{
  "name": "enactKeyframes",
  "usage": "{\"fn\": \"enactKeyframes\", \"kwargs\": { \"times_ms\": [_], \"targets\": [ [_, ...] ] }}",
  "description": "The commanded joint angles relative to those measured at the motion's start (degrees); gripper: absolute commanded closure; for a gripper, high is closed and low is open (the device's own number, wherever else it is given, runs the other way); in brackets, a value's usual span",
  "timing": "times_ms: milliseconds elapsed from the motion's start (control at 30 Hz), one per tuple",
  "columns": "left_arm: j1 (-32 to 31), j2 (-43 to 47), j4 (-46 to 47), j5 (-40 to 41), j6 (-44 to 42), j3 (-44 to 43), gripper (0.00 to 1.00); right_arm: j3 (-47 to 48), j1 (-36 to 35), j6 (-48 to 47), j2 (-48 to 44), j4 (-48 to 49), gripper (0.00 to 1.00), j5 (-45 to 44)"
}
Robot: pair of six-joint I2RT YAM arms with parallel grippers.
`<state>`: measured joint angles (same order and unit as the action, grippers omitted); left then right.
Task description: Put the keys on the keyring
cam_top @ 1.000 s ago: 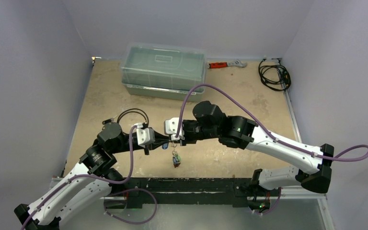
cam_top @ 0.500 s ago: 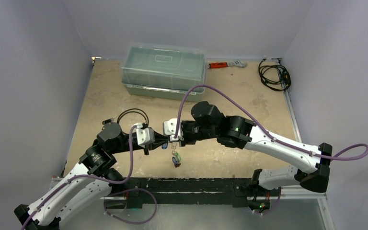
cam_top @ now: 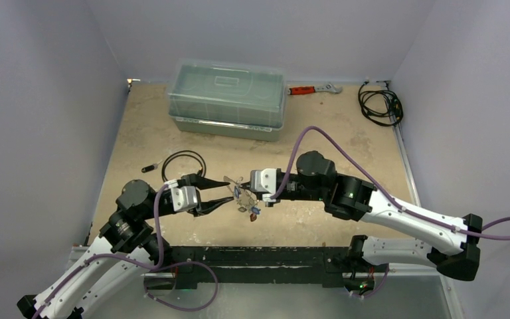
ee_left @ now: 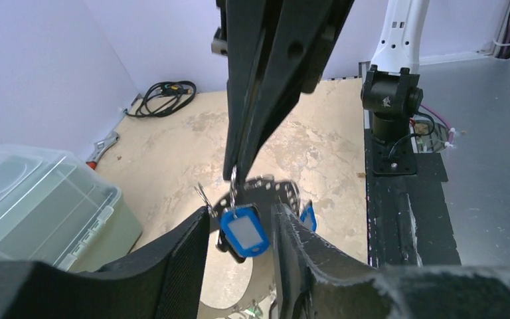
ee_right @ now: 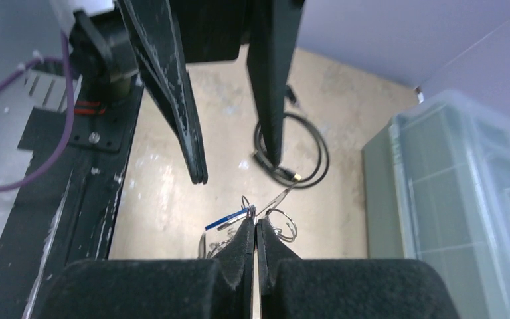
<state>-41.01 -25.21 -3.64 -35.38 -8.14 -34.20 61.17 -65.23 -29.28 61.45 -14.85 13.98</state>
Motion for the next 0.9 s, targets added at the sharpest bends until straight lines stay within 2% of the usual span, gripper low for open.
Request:
{"fn": "enactKeyframes", "kwargs": {
  "times_ms": [0,233,800,867],
  "targets": [
    [-0.08,-0.09,2.20,-0.70,-0.43,-1.01,0.65,-1.13,-0.17,1.96,-3.27,11.22,1.00,0.44],
    [-0.11,-0.56,2.76,-1.38,0.13,-0.97,0.77,-2.37,-0.16,2.65,-3.65,13.73,1.00,1.98],
    [-0.11,-1.11,2.76,-0.48,0.40,-0.84,0.81,-2.98,-0.16,3.09,-2.84,14.67,1.00,6.58],
    [-0.10,-1.14,2.75,-0.48,0.28,-0.80,0.91,-2.98,-0.16,3.16,-2.66,14.66,1.00,6.81]
  ]
}}
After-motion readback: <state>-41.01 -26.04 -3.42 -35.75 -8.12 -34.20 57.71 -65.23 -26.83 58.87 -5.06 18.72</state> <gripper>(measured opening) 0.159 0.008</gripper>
